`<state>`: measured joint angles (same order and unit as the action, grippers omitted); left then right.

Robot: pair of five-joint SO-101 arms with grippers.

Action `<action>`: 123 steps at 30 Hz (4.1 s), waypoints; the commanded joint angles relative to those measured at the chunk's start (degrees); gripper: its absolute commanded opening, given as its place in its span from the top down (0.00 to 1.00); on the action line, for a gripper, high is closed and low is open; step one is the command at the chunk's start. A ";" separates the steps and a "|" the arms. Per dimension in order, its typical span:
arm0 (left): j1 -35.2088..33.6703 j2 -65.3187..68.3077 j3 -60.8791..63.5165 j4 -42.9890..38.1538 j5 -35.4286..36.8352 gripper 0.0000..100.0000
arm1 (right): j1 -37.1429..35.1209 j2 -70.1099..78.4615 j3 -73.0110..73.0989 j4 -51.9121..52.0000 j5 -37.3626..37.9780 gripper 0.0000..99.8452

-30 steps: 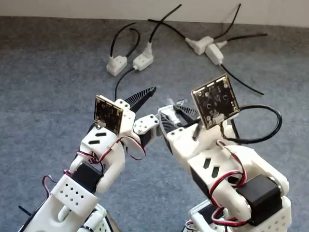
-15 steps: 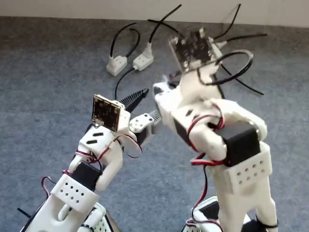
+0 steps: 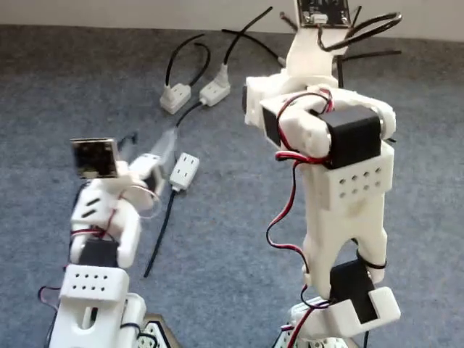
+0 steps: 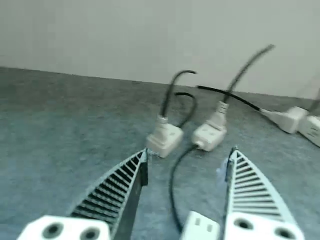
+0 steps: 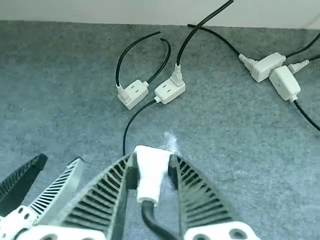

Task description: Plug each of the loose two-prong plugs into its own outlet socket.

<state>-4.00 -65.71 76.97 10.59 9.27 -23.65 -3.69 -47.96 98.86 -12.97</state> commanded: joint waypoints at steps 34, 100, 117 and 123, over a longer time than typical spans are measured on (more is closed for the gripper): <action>-29.32 -0.92 6.81 19.16 4.57 0.82 | -15.43 1.98 39.43 -23.43 -25.49 0.97; -25.98 -1.01 8.40 15.82 4.40 0.82 | -14.64 58.59 -20.44 -6.81 -24.09 0.99; -25.98 -1.01 8.40 15.82 4.40 0.82 | -14.20 65.45 -19.82 -8.13 -24.26 0.99; -25.98 -1.01 8.40 15.82 4.40 0.82 | -14.55 66.59 -20.53 -5.93 -24.26 0.98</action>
<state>-31.34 -65.71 85.67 27.47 14.11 -37.36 62.68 -68.35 91.65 -36.53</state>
